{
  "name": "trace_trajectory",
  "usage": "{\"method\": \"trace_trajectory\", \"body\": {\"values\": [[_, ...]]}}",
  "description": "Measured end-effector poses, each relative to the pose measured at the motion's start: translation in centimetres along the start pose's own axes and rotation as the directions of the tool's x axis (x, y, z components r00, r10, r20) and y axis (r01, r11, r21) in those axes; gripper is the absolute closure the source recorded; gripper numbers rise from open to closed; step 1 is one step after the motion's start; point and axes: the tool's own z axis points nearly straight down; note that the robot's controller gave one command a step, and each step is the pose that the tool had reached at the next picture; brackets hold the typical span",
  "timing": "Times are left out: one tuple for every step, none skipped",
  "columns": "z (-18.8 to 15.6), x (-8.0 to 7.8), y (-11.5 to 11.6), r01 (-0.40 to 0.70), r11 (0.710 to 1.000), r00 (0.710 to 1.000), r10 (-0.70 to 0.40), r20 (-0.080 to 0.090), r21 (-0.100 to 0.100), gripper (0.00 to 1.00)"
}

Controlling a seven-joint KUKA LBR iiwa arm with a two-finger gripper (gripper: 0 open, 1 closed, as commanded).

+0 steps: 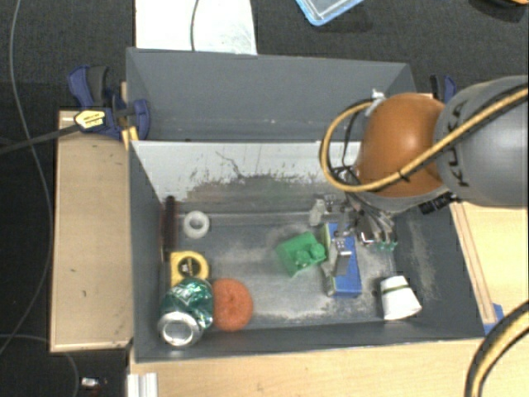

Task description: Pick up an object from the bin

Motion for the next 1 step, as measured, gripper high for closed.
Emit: {"method": "trace_trajectory", "body": {"values": [[-0.2,-1.68,3.44,-0.113,0.994,0.994,0.113,-0.001,0.0,0.0]]}}
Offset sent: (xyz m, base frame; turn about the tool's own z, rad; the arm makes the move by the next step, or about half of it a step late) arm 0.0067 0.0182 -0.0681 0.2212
